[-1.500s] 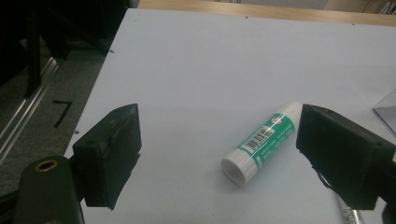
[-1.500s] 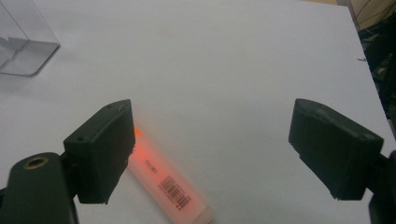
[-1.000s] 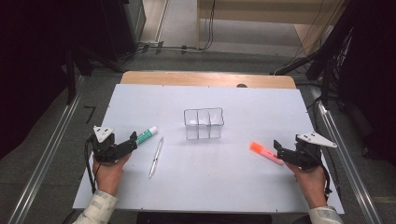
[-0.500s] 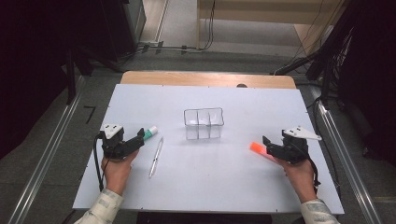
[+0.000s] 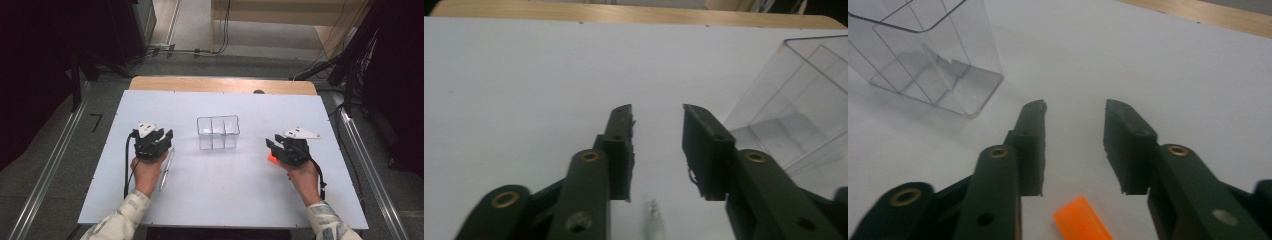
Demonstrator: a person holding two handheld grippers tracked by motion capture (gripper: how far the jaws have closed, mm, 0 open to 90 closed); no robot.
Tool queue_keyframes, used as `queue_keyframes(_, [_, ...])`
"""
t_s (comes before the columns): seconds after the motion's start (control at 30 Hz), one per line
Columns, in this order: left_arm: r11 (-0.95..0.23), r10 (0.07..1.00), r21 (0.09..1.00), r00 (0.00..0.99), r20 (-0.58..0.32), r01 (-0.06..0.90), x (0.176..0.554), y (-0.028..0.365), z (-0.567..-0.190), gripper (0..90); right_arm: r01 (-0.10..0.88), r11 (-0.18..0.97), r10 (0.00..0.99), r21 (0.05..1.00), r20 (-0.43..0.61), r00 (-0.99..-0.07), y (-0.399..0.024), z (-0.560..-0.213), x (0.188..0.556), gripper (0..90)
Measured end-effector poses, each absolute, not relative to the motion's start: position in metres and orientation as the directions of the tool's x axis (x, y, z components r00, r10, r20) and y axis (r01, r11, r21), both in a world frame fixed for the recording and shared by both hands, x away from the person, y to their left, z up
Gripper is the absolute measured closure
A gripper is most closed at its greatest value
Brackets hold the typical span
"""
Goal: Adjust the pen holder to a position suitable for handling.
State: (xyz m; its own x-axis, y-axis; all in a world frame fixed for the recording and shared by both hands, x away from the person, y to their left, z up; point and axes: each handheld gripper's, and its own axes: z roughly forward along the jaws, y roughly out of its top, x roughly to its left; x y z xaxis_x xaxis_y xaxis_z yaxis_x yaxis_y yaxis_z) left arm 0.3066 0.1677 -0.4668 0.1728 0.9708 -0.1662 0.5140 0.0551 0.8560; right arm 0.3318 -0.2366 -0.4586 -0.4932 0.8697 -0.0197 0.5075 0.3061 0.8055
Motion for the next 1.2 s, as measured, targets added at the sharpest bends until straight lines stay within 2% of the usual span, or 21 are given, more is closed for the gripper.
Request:
queue_keyframes(0.17, [-0.001, 0.961, 0.848, 0.236, -0.147, 0.530, 0.319, 0.145, -0.470, 84.1, 0.502, 0.346, 0.843, 0.793, -0.027, -0.537, -0.216, -0.461, 0.338, 79.1])
queue_keyframes(0.27, [-0.021, 0.951, 0.838, 0.269, -0.151, 0.546, 0.326, 0.131, -0.475, 89.9, 0.496, 0.350, 0.829, 0.795, -0.017, -0.558, -0.204, -0.461, 0.341, 83.7])
queue_keyframes(0.5, [-0.051, 0.936, 0.826, 0.316, -0.157, 0.562, 0.334, 0.110, -0.481, 90.0, 0.499, 0.348, 0.818, 0.794, 0.003, -0.575, -0.183, -0.464, 0.349, 87.6])
queue_keyframes(0.73, [-0.045, 0.938, 0.823, 0.308, -0.161, 0.566, 0.339, 0.102, -0.484, 90.0, 0.504, 0.355, 0.807, 0.788, 0.014, -0.591, -0.168, -0.471, 0.355, 87.7])
queue_keyframes(1.2, [-0.016, 0.932, 0.816, 0.304, -0.197, 0.577, 0.350, 0.088, -0.486, 90.0, 0.531, 0.311, 0.833, 0.788, 0.043, -0.551, -0.171, -0.475, 0.363, 87.9])
